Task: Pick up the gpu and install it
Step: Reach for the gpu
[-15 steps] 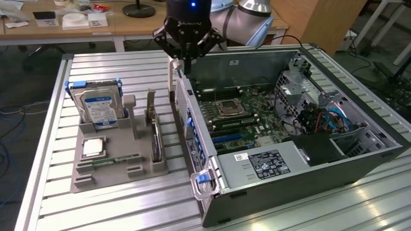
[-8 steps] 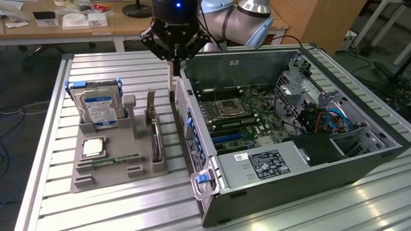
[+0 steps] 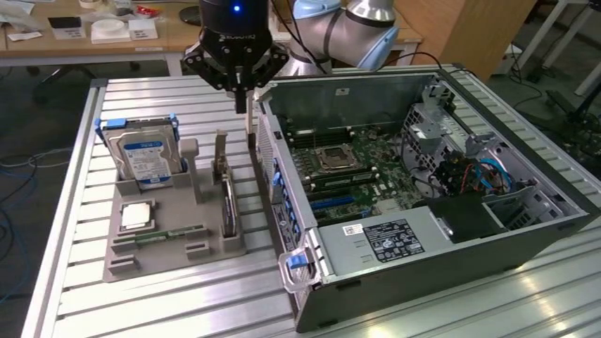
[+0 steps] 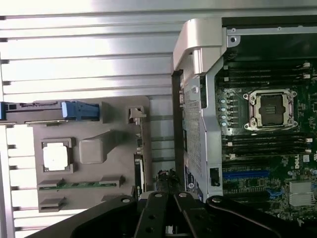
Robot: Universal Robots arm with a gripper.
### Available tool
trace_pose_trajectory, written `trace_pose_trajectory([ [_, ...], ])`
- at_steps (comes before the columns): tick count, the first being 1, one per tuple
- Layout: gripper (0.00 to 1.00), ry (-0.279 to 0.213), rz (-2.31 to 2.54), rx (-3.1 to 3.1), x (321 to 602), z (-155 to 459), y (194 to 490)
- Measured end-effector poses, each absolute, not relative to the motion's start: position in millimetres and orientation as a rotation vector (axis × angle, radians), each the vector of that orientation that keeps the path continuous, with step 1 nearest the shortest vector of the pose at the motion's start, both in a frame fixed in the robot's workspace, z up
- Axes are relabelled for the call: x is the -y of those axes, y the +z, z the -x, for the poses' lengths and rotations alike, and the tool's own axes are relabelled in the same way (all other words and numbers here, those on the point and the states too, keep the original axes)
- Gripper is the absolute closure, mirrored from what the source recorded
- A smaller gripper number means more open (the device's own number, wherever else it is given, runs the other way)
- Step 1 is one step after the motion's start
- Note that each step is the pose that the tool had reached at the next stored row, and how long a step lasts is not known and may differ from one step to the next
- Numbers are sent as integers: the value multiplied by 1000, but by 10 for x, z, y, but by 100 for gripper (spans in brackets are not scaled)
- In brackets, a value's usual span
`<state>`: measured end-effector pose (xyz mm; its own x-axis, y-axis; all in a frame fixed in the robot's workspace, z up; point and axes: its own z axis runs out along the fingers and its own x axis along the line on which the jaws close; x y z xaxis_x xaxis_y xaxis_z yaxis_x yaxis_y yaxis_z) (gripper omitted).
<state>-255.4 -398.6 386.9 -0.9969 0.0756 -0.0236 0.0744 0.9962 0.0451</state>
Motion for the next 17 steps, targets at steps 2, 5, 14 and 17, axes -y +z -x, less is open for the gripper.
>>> trace_pose_trajectory([
  [2, 89, 69, -117, -3113, 3986, 2605, 3867],
  [5, 89, 69, -117, -3113, 3986, 2672, 3864],
  [14, 89, 69, -117, -3113, 3986, 2729, 3862],
  [17, 89, 69, -117, -3113, 3986, 2746, 3862],
])
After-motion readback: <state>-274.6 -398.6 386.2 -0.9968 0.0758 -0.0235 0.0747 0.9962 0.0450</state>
